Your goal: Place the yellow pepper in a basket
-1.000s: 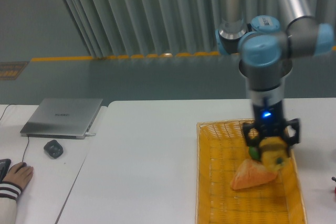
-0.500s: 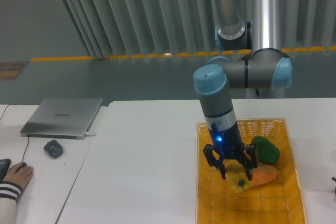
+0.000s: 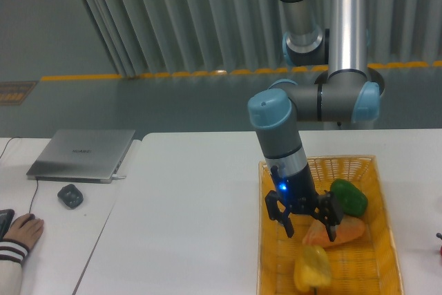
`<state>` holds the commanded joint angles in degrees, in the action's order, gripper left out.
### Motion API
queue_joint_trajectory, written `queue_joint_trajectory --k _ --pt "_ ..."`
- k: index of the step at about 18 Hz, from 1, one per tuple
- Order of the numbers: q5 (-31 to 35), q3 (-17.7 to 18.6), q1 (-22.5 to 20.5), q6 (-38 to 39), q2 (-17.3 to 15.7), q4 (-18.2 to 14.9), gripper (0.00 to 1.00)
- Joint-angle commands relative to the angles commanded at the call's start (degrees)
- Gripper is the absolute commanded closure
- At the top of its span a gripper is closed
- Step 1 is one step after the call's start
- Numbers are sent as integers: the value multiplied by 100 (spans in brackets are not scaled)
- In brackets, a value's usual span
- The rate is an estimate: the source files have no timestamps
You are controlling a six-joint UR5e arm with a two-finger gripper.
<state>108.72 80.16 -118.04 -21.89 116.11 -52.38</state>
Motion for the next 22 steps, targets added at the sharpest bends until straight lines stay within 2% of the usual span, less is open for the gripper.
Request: queue_joint_trajectory --k 2,5,8,11,13,22 --pt "-35 0 -105 -26 -202 -9 0" --pt "-499 79 -579 -244 -413 -70 0" --pt "-632 324 -922 -1104 -606 -263 0" --pt "-1158 518 -1378 -1799 -808 -307 0" --pt "-1467 606 -1730 -2413 -993 -500 0" --pt "-1617 694 -3163 -6060 -1187 -1818 0"
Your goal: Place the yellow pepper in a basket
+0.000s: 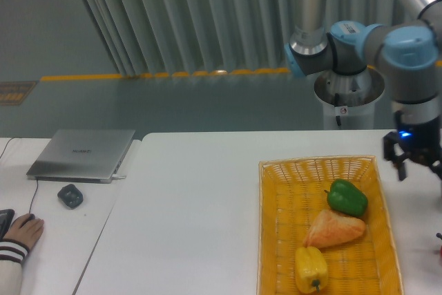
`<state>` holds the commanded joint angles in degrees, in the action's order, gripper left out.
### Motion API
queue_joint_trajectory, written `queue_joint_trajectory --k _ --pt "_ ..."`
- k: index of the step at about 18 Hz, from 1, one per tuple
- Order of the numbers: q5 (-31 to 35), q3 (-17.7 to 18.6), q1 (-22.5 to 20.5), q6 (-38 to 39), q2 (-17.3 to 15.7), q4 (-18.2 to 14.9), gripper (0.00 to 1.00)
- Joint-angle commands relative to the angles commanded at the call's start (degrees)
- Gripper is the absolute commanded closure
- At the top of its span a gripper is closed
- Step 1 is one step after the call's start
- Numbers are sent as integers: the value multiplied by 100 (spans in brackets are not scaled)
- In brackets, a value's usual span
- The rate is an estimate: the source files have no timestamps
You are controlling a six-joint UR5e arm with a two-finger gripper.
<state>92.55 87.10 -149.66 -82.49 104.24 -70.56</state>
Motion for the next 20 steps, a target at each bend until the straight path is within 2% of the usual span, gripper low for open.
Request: queue_joint_trajectory --k 5,8,11,20 --pt "-9 70 -554 -1828 -123 -423 0" --pt "-26 97 -765 -2595 -114 -459 0" --pt "-35 246 -801 -2658 -114 -415 0" --pt "-114 246 -810 -2658 -114 -415 0"
